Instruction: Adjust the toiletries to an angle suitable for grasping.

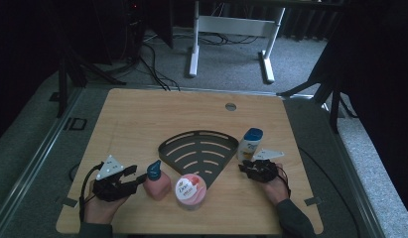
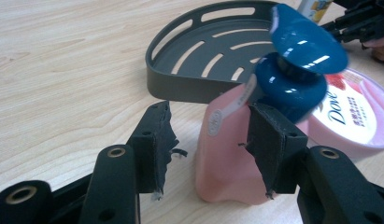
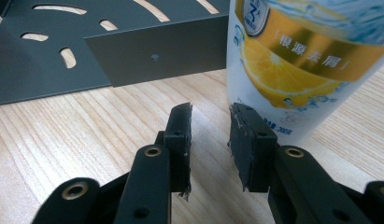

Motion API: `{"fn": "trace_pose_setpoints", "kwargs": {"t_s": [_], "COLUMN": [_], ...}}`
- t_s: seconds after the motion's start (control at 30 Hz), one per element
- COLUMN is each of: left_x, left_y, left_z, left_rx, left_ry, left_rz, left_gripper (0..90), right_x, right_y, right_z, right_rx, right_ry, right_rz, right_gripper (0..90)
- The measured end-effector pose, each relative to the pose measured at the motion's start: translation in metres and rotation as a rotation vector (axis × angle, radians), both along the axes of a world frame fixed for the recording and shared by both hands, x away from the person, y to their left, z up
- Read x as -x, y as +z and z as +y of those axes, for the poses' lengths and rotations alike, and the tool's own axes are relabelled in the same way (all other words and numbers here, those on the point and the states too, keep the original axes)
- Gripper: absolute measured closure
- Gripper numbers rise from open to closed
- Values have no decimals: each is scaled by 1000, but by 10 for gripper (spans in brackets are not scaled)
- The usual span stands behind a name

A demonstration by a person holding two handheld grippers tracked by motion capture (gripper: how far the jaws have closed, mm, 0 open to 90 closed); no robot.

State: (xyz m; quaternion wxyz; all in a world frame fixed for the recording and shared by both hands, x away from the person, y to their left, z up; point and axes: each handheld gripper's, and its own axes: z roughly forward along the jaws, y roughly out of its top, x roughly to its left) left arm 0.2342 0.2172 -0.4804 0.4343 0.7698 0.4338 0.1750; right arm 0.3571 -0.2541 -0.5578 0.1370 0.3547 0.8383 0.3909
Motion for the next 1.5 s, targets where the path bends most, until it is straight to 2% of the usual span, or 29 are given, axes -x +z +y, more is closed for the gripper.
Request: {"fn": "trace_pose_setpoints", "kwargs": {"t_s": [0.2,0.4,0.5,0.67,0.8,1.07,1.5], "left_x": [8,10,9,4,-1,-4,-22], "left_y": [1,0,-1,-5,-4,-5,-5], "left_z": [-2,-8,-14,-24,-29,-40,-33], "left_rx": [1,17,11,-1,-10,-73,-79], "left_ry": [-32,-78,-94,-95,-95,-74,-53], "left_rz": [-4,7,5,5,-4,-32,-50], "left_gripper": [485,468,462,446,400,355,359], "right_x": [0,0,0,0,0,0,0], "right_y": [0,0,0,0,0,0,0], "right_z": [0,1,1,1,1,2,2], "right_rx": [4,4,4,4,4,4,2], "right_ry": [0,-1,-1,0,2,2,5], "right_rz": [-1,-1,-2,-3,-3,-4,-3], "right_gripper": [680,679,679,678,679,679,679]}}
